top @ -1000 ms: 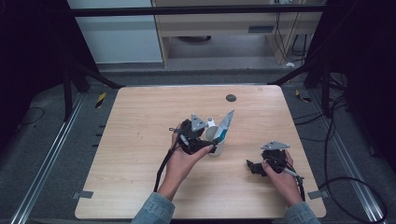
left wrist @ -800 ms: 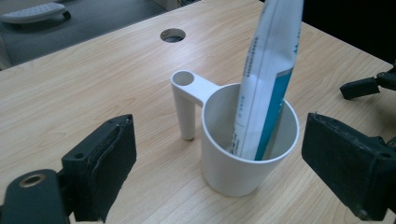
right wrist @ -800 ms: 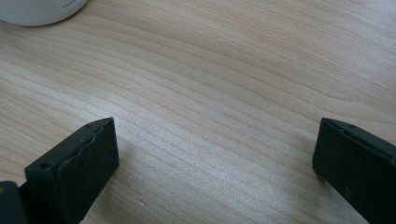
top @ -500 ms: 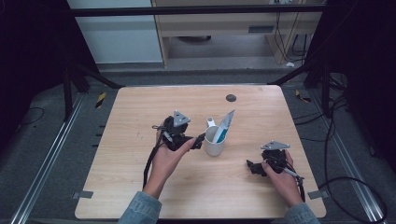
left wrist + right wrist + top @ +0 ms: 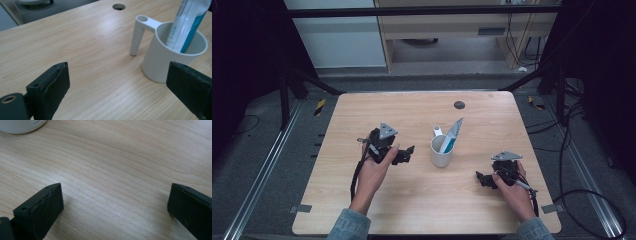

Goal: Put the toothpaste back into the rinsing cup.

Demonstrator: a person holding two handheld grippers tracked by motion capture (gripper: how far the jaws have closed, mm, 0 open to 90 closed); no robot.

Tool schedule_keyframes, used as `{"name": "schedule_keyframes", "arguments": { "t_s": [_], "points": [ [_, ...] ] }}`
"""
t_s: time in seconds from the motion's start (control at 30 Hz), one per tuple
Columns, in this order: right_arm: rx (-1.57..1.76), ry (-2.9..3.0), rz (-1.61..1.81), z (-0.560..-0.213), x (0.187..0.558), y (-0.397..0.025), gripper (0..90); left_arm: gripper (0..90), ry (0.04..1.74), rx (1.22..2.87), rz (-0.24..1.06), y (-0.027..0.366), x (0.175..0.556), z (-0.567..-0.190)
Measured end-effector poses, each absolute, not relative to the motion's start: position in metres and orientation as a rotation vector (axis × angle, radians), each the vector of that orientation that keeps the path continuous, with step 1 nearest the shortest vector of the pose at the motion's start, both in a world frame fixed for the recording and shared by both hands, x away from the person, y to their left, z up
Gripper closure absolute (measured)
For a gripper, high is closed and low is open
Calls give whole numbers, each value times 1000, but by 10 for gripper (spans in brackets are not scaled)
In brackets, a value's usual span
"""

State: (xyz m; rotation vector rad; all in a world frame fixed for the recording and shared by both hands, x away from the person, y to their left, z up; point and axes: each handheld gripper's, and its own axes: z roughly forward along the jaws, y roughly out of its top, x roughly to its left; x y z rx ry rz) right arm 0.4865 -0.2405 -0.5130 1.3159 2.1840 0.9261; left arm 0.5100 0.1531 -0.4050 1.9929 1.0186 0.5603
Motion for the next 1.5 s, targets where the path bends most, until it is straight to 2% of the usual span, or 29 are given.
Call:
{"name": "schedule_keyframes", "arguments": {
  "t_s": [0.8,1.2,1.5],
  "points": [
    [1318,2183,926,-513,486,-240,6,55,1189,2075,582,233,502,-477],
    [1327,2182,927,-513,485,-240,6,55,1293,2042,628,270,517,-492],
    [1328,2182,928,-513,485,-240,7,55,1328,2024,623,277,529,-503]
  ]
}}
